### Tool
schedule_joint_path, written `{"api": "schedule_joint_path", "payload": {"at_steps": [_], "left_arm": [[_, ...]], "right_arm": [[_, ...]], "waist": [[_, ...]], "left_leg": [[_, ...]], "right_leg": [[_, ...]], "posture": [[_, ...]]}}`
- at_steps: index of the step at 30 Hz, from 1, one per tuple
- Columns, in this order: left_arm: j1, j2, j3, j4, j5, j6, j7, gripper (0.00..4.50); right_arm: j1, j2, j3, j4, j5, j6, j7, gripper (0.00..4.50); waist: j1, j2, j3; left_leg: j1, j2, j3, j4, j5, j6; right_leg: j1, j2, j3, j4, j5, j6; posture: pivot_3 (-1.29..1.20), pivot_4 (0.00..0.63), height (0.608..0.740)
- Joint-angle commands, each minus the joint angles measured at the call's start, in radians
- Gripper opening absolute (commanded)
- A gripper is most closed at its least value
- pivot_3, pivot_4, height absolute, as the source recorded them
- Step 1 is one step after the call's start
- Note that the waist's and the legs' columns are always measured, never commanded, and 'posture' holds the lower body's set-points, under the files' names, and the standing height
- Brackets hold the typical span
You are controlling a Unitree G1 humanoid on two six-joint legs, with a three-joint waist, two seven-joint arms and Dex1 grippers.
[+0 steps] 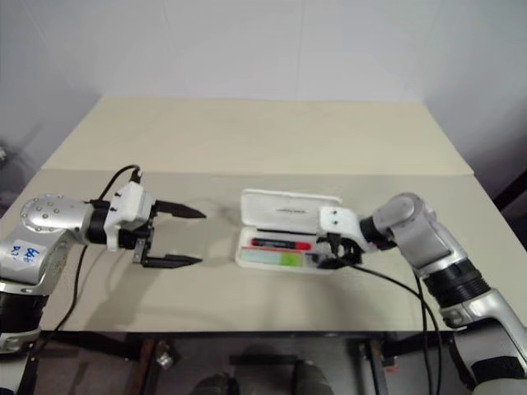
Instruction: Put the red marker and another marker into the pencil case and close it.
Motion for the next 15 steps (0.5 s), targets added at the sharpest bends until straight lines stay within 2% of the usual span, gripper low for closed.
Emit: {"api": "schedule_joint_path", "payload": {"at_steps": [1,5,9,15], "left_arm": [[-0.020,0.009,0.019,-0.016,-0.011,-0.010,0.004,4.50],[-0.017,0.008,0.021,-0.015,-0.012,-0.013,0.003,4.50],[-0.008,0.006,0.020,-0.009,-0.011,-0.023,-0.001,4.50],[-0.003,0.011,0.033,0.007,-0.019,-0.033,-0.013,4.50]], "right_arm": [[-0.029,0.000,-0.075,-0.013,0.060,0.001,0.022,4.47],[-0.010,-0.010,-0.131,-0.033,0.132,-0.028,0.064,4.47],[0.006,0.019,-0.224,0.007,0.199,-0.022,0.008,4.47],[0.006,0.018,-0.386,-0.021,0.396,0.168,-0.004,4.47]], "waist": [[0.000,0.000,0.000],[0.001,0.000,0.000],[0.001,0.000,0.000],[0.001,0.000,0.000]], "left_leg": [[0.000,0.000,0.000,0.000,0.000,0.000],[-0.001,0.000,0.000,0.000,0.000,0.000],[-0.001,0.000,0.000,0.000,0.000,0.000],[-0.001,0.000,0.000,0.000,0.000,0.000]], "right_leg": [[0.000,0.000,0.000,0.001,0.000,0.000],[0.000,0.000,0.000,0.000,0.000,0.000],[0.000,0.000,0.000,0.000,0.000,0.000],[0.000,0.000,0.000,0.000,0.000,0.000]], "posture": [[0.00,0.150,0.740],[0.00,0.150,0.740],[0.00,0.150,0.740],[0.00,0.150,0.740]]}}
